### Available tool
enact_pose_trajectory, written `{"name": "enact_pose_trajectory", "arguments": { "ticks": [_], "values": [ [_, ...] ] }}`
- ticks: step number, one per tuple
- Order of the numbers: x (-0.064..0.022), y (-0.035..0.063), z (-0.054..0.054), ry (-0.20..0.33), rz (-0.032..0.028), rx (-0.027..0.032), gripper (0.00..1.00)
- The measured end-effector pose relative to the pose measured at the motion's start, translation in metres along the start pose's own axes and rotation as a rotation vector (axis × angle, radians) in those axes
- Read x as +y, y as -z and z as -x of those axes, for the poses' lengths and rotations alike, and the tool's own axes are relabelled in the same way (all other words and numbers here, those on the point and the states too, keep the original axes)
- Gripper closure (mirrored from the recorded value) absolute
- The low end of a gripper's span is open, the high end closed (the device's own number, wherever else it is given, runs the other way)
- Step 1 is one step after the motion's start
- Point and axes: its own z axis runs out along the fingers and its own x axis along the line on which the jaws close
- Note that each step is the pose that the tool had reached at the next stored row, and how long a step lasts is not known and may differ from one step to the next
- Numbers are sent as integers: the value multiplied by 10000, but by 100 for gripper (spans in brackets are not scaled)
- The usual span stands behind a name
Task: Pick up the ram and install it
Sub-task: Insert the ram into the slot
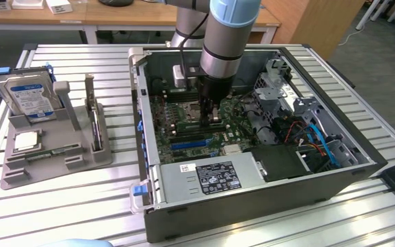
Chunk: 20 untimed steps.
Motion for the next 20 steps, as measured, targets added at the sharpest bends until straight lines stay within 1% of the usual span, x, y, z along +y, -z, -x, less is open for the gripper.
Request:
{"name": "enact_pose_trajectory", "arguments": {
  "ticks": [7,13,20],
  "values": [
    [0,0,0,1,-1,0,86],
    [1,0,0,1,-22,-2,86],
    [1,0,-8,27,-21,-2,86]
  ]
}}
